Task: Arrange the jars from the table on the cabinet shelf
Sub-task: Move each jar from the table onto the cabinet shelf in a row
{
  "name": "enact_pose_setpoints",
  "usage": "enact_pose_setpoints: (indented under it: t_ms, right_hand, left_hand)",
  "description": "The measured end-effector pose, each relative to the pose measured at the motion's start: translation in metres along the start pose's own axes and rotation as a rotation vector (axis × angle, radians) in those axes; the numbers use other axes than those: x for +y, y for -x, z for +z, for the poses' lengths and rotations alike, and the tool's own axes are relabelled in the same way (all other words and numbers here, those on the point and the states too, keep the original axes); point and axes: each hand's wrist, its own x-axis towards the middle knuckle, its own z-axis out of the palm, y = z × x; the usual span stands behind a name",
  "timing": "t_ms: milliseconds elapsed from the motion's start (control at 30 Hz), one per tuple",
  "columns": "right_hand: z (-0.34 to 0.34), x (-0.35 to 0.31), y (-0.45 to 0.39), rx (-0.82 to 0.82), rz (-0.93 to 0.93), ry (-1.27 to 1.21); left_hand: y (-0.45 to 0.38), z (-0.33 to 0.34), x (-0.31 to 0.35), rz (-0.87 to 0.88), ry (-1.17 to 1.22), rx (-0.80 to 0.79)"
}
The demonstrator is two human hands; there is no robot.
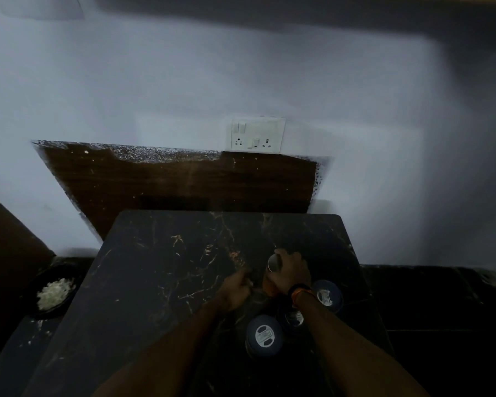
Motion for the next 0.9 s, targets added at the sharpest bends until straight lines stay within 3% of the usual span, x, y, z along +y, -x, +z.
enact_pose_setpoints:
  t_ms: [133, 233, 300, 400, 500, 667, 900]
  right_hand:
    - [-0.02, -0.014, -0.002, -0.031, -0.121, -0.193]
    - [-0.046, -0.027, 0.002, -0.167, -0.222, -0.508]
    - [-0.063, -0.034, 0.005, -0.271, -0.28, -0.693]
    - [-0.077, -0.04, 0.01, -0.359, -0.341, -0.836]
    - [-0.082, -0.04, 0.008, -0.366, -0.364, -0.932]
    - [-0.084, -0.05, 0.013, -0.244, -0.339, -1.133]
    - [-0.095, -0.071, 0.02, -0.117, -0.286, -1.428]
  left_hand:
    - [-0.002, 0.004, 0.001, -0.143, 0.4, 0.146]
    - [-0.002, 0.004, 0.004, -0.284, 0.724, 0.185]
    - [-0.001, 0.001, 0.004, -0.366, 0.973, 0.13]
    - [0.004, -0.003, 0.006, -0.42, 1.309, -0.075]
    - [0.007, -0.004, 0.017, -0.34, 1.489, -0.204]
    - [0.018, -0.006, 0.033, -0.146, 1.648, -0.131]
    - [0.025, -0.008, 0.066, 0.103, 1.574, -0.104]
